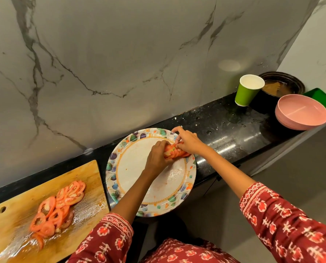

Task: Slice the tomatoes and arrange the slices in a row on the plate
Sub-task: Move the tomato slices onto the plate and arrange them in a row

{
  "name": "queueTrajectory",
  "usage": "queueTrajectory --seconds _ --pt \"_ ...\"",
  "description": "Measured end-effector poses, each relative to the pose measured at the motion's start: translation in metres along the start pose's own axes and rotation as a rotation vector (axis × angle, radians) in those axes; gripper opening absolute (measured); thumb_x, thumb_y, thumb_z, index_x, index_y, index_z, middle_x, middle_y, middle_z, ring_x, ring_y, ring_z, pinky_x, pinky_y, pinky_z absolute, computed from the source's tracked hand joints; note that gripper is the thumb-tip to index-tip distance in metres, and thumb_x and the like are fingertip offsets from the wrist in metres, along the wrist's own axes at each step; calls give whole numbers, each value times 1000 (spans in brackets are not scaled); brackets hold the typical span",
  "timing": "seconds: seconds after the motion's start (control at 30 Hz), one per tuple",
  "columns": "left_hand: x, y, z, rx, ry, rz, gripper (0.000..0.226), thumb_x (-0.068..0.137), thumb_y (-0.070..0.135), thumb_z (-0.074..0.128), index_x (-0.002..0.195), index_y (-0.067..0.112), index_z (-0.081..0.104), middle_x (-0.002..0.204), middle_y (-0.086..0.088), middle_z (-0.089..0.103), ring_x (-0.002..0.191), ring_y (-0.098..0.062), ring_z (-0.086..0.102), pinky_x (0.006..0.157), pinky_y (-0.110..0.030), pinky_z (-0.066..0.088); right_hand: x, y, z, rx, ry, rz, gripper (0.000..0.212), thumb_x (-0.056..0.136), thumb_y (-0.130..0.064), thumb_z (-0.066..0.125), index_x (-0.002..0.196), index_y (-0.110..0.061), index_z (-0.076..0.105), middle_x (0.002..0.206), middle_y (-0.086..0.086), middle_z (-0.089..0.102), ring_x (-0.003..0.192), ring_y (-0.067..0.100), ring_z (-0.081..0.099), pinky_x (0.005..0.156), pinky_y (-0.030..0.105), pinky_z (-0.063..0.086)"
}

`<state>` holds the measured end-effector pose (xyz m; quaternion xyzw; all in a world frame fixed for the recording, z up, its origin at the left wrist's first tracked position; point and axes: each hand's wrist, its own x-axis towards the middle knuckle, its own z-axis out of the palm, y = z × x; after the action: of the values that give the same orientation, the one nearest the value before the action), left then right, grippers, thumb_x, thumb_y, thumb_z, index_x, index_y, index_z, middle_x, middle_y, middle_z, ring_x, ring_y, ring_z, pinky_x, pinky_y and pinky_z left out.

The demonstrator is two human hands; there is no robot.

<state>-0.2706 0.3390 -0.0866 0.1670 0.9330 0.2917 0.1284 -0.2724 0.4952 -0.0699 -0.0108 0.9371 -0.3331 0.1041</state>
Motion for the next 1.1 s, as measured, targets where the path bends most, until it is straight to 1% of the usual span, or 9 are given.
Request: queueTrajectory --seconds 0.1,0.17,0.37,0.53,0.67,0.73,0.8,0.97,1.1 --pt "0 1 0 -24 15 0 64 76 33 74 129 19 41 132 -4 47 116 -19 48 97 -27 43 5 2 -6 136 15 65 56 84 -7 61 133 -16 35 84 -7 64 93 16 58 100 48 40" --pt "-1 0 0 -27 19 -5 65 77 32 72 132 20 40 136 -4 45 120 -19 47 100 -29 41 8 2 -10 182 23 86 56 85 -8 60 134 -14 34 85 -2 66 88 15 59 97 48 44" --pt "-1 -1 3 -31 10 -15 69 78 31 72 136 19 37 140 -5 42 124 -21 44 103 -33 41 4 2 -15 263 35 76 54 85 -7 61 133 -12 36 86 4 66 69 4 52 85 32 46" --pt "0 -1 1 -55 6 2 69 76 31 74 134 19 39 138 -4 44 122 -20 45 100 -29 40 -6 13 -22 339 93 47 51 86 2 54 132 -11 37 97 6 67 91 22 61 82 24 45" --pt "2 -1 1 -40 -30 -15 76 75 35 74 138 20 34 142 -4 39 127 -21 40 102 -30 39 -21 23 -26 337 43 11 60 82 -6 66 133 -13 36 107 0 64 100 12 53 80 13 40" --pt "4 -2 1 -22 -54 -20 82 72 39 76 140 22 32 144 -4 37 128 -22 38 103 -34 38 -25 29 -21 267 -3 -14 66 80 -10 71 135 -14 33 113 -1 64 109 14 52 93 24 41" --pt "6 -2 1 4 -62 -3 82 72 40 75 140 22 33 143 -5 39 127 -23 40 105 -37 38 -25 34 -15 186 -27 -33 72 77 -10 72 136 -15 31 120 -2 63 121 19 46 103 34 33" --pt "11 -1 3 19 -51 64 67 76 40 72 133 20 44 134 -5 49 118 -20 45 101 -33 42 -27 37 -8 113 43 -61 74 75 -16 73 136 -20 32 125 -9 59 129 21 37 109 47 27" --pt "9 -2 5 -14 -22 93 62 77 40 71 131 20 47 132 -5 51 117 -20 47 101 -35 43 -26 40 -8 81 23 -66 75 75 -18 74 137 -20 30 127 -9 59 130 22 36 108 50 26"
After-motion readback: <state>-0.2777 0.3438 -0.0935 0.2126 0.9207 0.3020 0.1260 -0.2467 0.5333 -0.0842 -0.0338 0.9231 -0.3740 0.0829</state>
